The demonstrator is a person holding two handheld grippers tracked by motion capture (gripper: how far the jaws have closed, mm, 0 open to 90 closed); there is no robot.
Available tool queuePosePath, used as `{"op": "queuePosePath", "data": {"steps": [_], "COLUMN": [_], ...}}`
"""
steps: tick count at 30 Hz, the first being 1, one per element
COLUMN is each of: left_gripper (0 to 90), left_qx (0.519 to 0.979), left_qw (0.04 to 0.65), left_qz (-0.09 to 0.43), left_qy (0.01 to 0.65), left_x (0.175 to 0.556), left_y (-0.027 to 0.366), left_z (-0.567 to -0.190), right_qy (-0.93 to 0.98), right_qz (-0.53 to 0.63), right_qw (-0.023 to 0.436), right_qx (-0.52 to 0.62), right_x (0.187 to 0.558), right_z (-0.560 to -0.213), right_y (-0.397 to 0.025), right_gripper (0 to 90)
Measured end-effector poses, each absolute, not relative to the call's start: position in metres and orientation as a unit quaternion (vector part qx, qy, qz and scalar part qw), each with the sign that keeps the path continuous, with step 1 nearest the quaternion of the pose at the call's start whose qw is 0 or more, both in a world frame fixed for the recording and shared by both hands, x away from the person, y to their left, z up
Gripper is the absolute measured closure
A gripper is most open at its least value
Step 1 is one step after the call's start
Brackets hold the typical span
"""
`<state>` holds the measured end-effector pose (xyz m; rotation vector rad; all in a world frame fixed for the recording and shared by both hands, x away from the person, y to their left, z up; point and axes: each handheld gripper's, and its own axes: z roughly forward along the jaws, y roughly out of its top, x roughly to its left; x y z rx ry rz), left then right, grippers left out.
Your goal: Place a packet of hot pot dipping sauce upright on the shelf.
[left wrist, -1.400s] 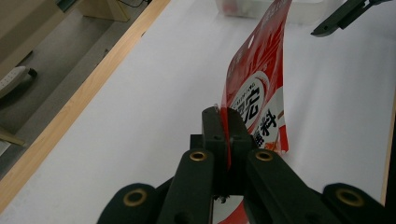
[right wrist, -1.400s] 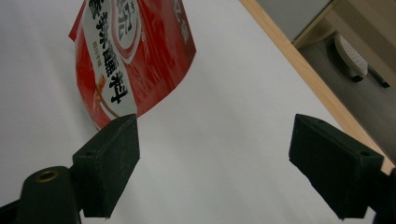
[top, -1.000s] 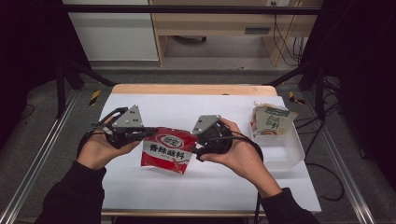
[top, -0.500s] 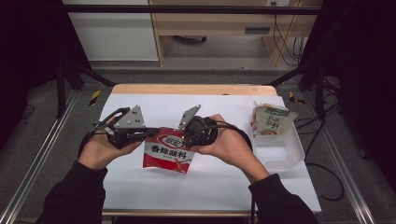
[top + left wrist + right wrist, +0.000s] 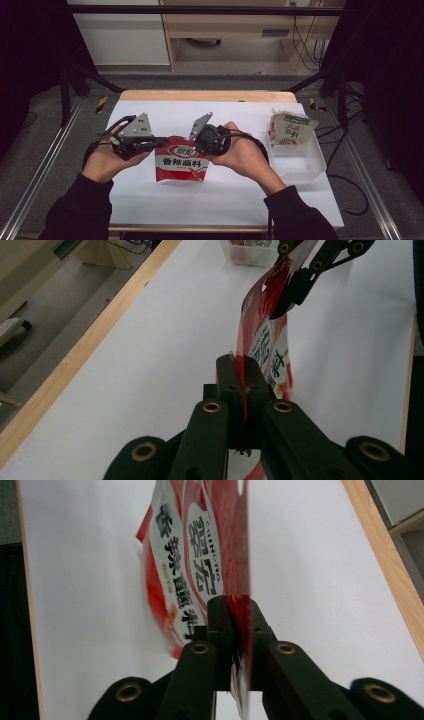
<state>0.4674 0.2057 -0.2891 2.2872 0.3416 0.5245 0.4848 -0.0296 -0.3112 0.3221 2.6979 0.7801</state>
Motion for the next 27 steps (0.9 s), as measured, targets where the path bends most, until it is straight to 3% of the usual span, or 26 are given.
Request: {"op": "queuePosePath", "data": {"steps": [12,16,20,27], "left_gripper": [88.3,73.0,50.2,28.1], "left_qx": [0.881,0.869,0.858,0.843], "left_qw": [0.403,0.427,0.438,0.446], "left_qz": [0.202,0.196,0.203,0.211], "left_qy": [0.141,0.155,0.174,0.214], "left_x": [0.468,0.469,0.469,0.468], "left_y": [0.205,0.207,0.21,0.218], "left_z": [-0.288,-0.291,-0.293,-0.314], "right_qy": [0.944,0.945,0.946,0.941], "right_qz": [0.266,0.258,0.245,0.244], "right_qw": [0.165,0.172,0.18,0.192], "right_qx": [0.109,0.107,0.113,0.134], "right_x": [0.483,0.485,0.488,0.493], "right_z": [-0.299,-0.294,-0.29,-0.281], "right_y": [-0.035,-0.041,-0.052,-0.07], "right_gripper": [89.7,89.7,89.8,89.8]}}
